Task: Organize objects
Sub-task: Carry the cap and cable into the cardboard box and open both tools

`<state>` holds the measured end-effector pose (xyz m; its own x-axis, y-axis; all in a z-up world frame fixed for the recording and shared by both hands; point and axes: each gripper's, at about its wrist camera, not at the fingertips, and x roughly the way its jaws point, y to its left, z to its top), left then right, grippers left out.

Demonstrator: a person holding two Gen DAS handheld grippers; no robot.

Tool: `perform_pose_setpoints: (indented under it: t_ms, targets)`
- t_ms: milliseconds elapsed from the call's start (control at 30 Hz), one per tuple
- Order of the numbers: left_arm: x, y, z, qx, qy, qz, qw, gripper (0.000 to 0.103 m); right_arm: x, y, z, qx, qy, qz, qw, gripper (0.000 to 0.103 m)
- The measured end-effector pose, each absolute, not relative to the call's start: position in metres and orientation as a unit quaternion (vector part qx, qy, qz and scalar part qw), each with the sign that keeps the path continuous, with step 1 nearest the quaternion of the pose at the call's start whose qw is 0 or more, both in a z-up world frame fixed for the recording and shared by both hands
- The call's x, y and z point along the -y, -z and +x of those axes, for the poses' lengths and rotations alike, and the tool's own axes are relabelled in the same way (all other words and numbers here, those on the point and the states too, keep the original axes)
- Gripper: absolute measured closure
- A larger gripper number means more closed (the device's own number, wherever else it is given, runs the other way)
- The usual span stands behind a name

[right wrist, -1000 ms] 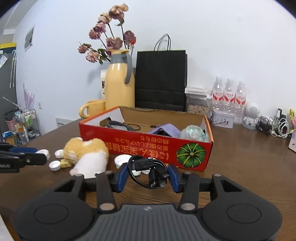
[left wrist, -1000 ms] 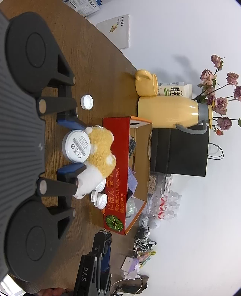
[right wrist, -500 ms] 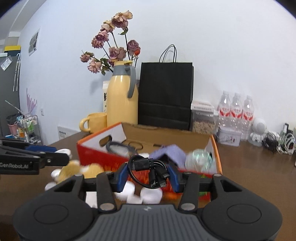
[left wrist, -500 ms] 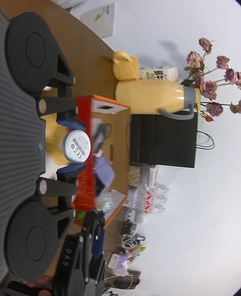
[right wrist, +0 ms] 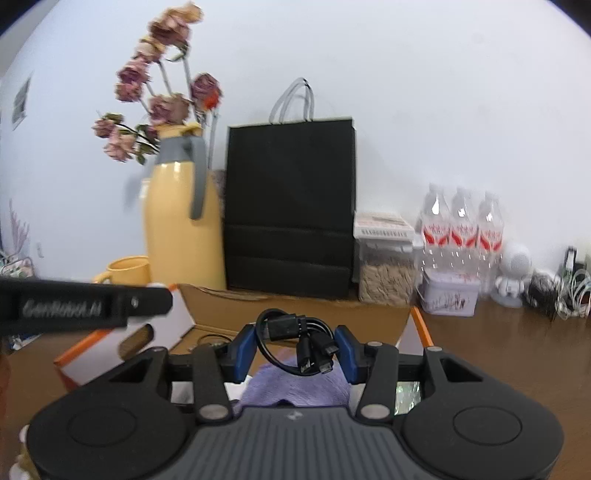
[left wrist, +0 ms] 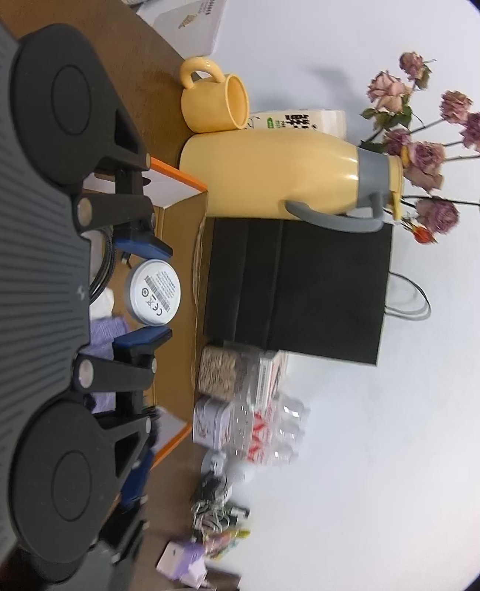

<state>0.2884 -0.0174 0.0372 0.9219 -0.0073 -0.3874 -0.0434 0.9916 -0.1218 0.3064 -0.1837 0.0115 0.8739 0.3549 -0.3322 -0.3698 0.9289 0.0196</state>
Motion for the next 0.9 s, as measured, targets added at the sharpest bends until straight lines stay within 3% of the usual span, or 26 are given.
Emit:
perform_pose_setpoints:
  t_ms: [233,300,367,400,433,900]
  targets:
    - [0.017,-0.018,0.302,-0.221,-0.013,-0.054,0.974,0.061,0.191,0.003,0.319,-0.190,-0.193,-0.013,0.963,0.057]
    - [0.016,-0.018,0.300,-0.217,-0.022,-0.054,0.974,0.045,0.190,0.004,0.318,-0.190,-0.192,-0.015,0.963,0.056]
    - [0.014,-0.020,0.294,-0.205,-0.028,-0.056,0.977,0.003,0.191,0.004,0.316,-0.190,-0.187,-0.016,0.964,0.045]
    - [0.013,-0.021,0.291,-0.196,-0.033,-0.057,0.978,0.000,0.191,0.004,0.314,-0.188,-0.184,-0.016,0.965,0.023]
    - [0.013,-0.023,0.288,-0.185,-0.040,-0.058,0.980,0.000,0.193,0.004,0.312,-0.183,-0.181,-0.015,0.966,0.001]
    - [0.015,-0.031,0.275,-0.170,-0.032,-0.057,0.983,0.000,0.193,-0.003,0.297,-0.166,-0.177,-0.021,0.970,0.000]
